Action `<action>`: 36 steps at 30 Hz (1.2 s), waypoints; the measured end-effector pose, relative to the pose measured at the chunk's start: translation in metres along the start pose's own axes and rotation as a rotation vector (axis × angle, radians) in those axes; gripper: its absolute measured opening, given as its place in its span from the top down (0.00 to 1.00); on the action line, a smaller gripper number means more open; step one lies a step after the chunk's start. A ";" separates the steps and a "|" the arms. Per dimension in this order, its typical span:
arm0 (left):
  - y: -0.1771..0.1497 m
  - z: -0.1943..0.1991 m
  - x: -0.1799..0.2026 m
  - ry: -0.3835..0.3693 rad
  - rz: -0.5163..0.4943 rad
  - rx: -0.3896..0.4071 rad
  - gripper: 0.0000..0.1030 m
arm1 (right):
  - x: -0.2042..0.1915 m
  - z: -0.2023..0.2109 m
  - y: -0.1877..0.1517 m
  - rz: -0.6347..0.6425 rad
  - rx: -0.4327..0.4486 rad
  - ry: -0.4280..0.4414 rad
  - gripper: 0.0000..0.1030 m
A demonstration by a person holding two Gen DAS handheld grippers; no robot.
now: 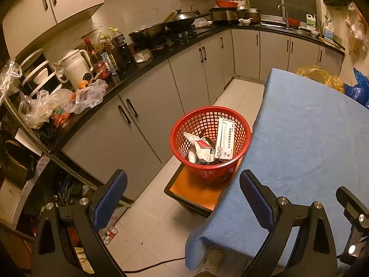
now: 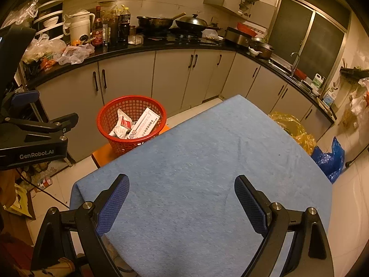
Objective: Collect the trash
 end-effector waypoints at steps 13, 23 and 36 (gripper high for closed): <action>-0.003 0.001 -0.005 0.012 0.003 0.004 0.06 | -0.004 0.001 0.001 0.007 0.000 0.003 0.08; -0.004 0.002 -0.004 0.012 0.002 0.000 0.06 | -0.009 0.000 -0.001 0.010 -0.006 0.005 0.08; -0.011 -0.001 -0.010 0.011 0.006 -0.015 0.06 | -0.014 -0.001 -0.003 0.023 -0.013 0.014 0.08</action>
Point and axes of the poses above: each gripper's, at about its wrist camera, not at the fingertips, and z roughly against the way its jaws point, x to its right, y to its top, the point moved 8 cm from there along -z, roughly the way its jaws point, and after that the axes turned 1 degree about y, right-handed, at the moved point
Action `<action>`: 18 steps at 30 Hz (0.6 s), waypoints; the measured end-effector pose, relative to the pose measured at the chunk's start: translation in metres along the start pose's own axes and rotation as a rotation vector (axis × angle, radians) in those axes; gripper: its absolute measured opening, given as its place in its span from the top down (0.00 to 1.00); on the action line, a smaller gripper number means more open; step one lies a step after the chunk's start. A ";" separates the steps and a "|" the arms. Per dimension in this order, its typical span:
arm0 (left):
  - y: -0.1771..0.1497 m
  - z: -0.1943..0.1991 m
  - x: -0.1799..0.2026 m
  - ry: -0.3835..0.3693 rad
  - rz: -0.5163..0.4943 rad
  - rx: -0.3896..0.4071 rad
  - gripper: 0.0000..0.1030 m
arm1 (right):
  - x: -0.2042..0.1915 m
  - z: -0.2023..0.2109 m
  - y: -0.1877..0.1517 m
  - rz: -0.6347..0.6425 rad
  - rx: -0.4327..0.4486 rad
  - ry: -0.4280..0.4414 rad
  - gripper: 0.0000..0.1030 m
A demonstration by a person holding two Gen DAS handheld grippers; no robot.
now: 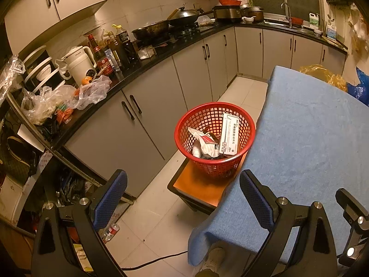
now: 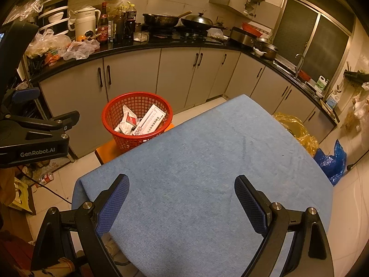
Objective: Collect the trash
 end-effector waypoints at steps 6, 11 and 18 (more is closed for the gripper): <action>-0.002 -0.001 0.000 0.000 0.000 -0.008 0.06 | -0.001 -0.002 0.000 0.003 -0.007 0.005 0.08; -0.004 -0.002 0.000 -0.001 -0.001 -0.014 0.06 | -0.001 -0.003 0.000 0.006 -0.011 0.008 0.08; -0.006 -0.004 -0.001 -0.003 -0.002 -0.020 0.06 | -0.004 -0.005 0.000 0.010 -0.017 0.011 0.08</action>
Point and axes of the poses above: each gripper's, at about its wrist camera, not at the fingertips, and z roughly against the way its jaws point, x to its right, y to its top, the point moved 8 cm from there along -z, roughly the way its jaws point, and after that the axes turned 1 degree about y, right-handed, at the moved point
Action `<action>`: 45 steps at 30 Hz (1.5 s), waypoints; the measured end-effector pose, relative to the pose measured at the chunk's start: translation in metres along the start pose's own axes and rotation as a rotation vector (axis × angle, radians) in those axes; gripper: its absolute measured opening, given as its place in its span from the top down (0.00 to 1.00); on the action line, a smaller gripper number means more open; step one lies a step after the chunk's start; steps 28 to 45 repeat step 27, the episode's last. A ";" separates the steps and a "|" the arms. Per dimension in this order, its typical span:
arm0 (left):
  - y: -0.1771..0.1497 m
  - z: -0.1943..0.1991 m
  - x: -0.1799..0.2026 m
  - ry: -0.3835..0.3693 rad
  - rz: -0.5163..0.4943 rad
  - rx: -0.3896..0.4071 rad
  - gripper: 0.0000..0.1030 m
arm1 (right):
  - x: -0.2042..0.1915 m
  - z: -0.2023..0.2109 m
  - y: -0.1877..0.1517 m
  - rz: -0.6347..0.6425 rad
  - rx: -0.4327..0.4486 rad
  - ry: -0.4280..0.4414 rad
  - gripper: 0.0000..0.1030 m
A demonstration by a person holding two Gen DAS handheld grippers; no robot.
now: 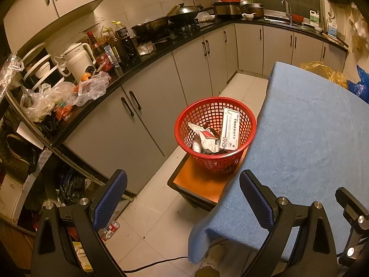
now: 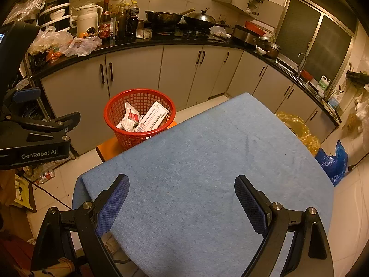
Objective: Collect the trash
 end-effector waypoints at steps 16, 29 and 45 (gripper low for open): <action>-0.010 -0.009 0.031 -0.052 -0.068 -0.031 0.06 | 0.019 -0.005 -0.026 -0.069 -0.051 -0.018 0.08; -0.041 -0.015 0.154 -0.352 -0.222 -0.159 0.06 | 0.119 -0.009 -0.130 -0.353 -0.194 -0.170 0.08; -0.041 -0.015 0.154 -0.352 -0.222 -0.159 0.06 | 0.119 -0.009 -0.130 -0.353 -0.194 -0.170 0.08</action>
Point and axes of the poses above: each gripper's, at about its wrist camera, not at the fingertips, and z roughly against the way its jaws point, x to its right, y to its top, the point moved 8 cm from there along -z, roughly the way its jaws point, and after that the axes turned 1 degree about y, right-handed, at the moved point
